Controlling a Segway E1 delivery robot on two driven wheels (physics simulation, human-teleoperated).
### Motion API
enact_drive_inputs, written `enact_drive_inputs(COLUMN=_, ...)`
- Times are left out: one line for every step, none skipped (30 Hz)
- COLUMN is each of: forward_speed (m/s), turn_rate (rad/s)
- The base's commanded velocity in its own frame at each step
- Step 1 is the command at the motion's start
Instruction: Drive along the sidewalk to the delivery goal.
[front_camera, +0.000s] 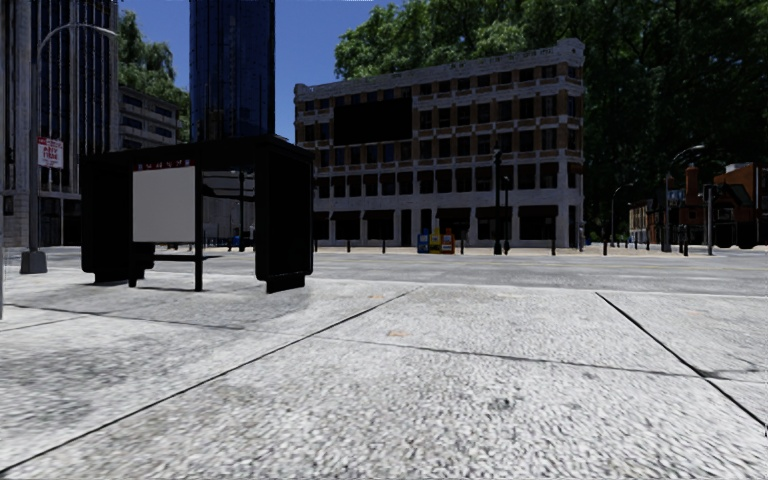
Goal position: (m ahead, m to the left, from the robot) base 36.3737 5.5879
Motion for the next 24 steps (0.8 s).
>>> enact_drive_inputs(forward_speed=2.00, turn_rate=0.38)
enact_drive_inputs(forward_speed=2.00, turn_rate=0.42)
enact_drive_inputs(forward_speed=2.00, turn_rate=0.45)
enact_drive_inputs(forward_speed=2.00, turn_rate=0.45)
enact_drive_inputs(forward_speed=2.00, turn_rate=0.49)
enact_drive_inputs(forward_speed=2.00, turn_rate=0.51)
enact_drive_inputs(forward_speed=2.00, turn_rate=0.53)
enact_drive_inputs(forward_speed=2.00, turn_rate=0.53)
enact_drive_inputs(forward_speed=2.00, turn_rate=0.53)
enact_drive_inputs(forward_speed=2.00, turn_rate=0.54)
enact_drive_inputs(forward_speed=2.00, turn_rate=0.54)
enact_drive_inputs(forward_speed=2.00, turn_rate=0.54)
enact_drive_inputs(forward_speed=2.00, turn_rate=0.54)
enact_drive_inputs(forward_speed=2.00, turn_rate=0.56)
enact_drive_inputs(forward_speed=2.00, turn_rate=0.58)
enact_drive_inputs(forward_speed=2.00, turn_rate=0.64)
enact_drive_inputs(forward_speed=2.00, turn_rate=0.64)
enact_drive_inputs(forward_speed=2.00, turn_rate=0.70)
enact_drive_inputs(forward_speed=2.00, turn_rate=0.73)
enact_drive_inputs(forward_speed=2.00, turn_rate=0.73)
enact_drive_inputs(forward_speed=2.00, turn_rate=0.73)
enact_drive_inputs(forward_speed=2.00, turn_rate=0.74)
enact_drive_inputs(forward_speed=2.00, turn_rate=0.74)
enact_drive_inputs(forward_speed=2.00, turn_rate=0.74)
